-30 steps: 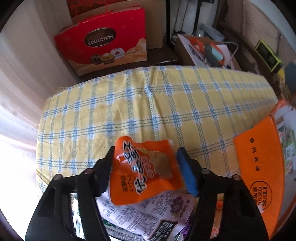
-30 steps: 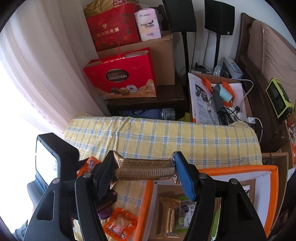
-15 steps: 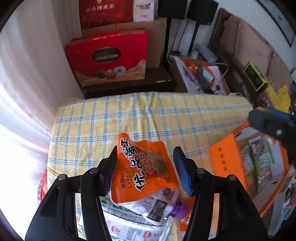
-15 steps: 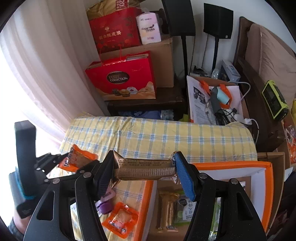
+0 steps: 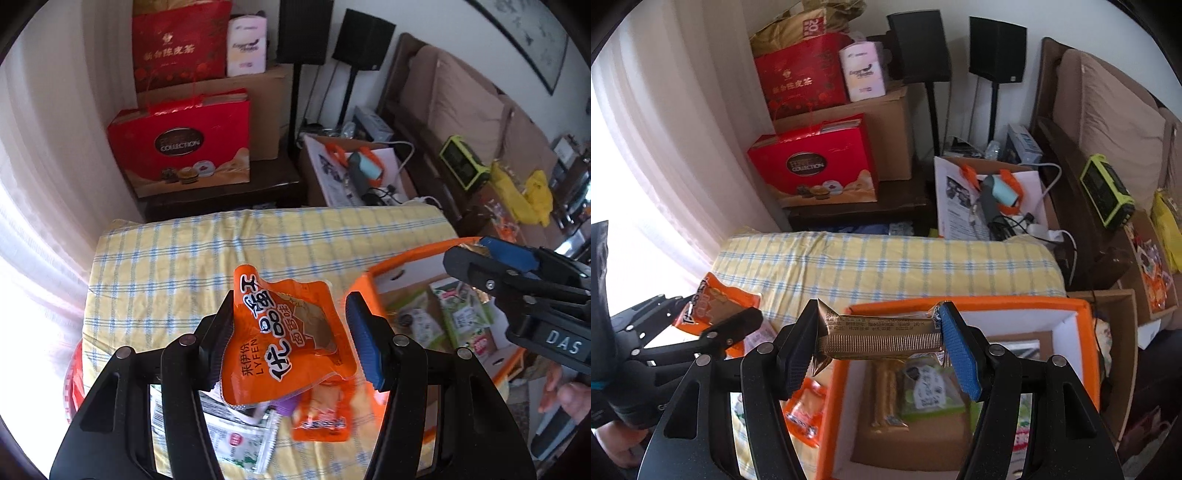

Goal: Organize objects
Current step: 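Carry the orange packet and gold bar over the orange box with both grippers, then open both grippers to drop the orange packet and gold bar into the box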

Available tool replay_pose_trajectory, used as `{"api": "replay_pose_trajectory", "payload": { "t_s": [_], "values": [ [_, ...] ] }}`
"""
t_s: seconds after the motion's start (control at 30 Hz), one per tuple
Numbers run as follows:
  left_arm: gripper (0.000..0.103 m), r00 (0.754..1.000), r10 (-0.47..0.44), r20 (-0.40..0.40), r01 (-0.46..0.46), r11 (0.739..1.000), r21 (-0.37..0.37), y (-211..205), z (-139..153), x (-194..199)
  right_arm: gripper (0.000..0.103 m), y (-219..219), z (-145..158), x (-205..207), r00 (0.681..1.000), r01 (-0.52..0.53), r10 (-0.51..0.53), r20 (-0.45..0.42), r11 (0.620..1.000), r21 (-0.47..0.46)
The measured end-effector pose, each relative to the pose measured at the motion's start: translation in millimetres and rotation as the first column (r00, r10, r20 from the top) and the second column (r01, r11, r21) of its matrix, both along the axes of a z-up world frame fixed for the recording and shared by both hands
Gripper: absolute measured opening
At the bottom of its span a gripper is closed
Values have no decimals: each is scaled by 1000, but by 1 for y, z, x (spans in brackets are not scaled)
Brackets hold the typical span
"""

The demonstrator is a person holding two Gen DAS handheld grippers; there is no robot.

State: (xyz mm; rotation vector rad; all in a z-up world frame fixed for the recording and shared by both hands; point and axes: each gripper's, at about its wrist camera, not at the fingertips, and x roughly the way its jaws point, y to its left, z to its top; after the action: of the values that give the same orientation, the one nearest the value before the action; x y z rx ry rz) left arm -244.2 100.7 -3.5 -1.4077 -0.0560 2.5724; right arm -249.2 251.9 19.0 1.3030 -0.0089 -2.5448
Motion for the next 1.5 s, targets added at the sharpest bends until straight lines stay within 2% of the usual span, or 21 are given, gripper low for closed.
{"api": "replay_pose_trajectory", "payload": {
  "t_s": [0.5,1.07,1.43,1.5],
  "values": [
    [54,998,-64,-22,64,998,16,52,13,18,66,53,3,21,997,72,-72,-6,997,3],
    [54,991,-130,28,129,992,15,110,-12,23,66,97,-21,22,991,130,-130,31,991,3],
    [63,989,-134,69,133,991,18,117,-26,20,67,109,-40,18,986,147,-148,70,989,14],
    [68,989,-131,74,130,991,20,116,-27,19,68,109,-44,18,985,145,-147,88,989,27]
  ]
}}
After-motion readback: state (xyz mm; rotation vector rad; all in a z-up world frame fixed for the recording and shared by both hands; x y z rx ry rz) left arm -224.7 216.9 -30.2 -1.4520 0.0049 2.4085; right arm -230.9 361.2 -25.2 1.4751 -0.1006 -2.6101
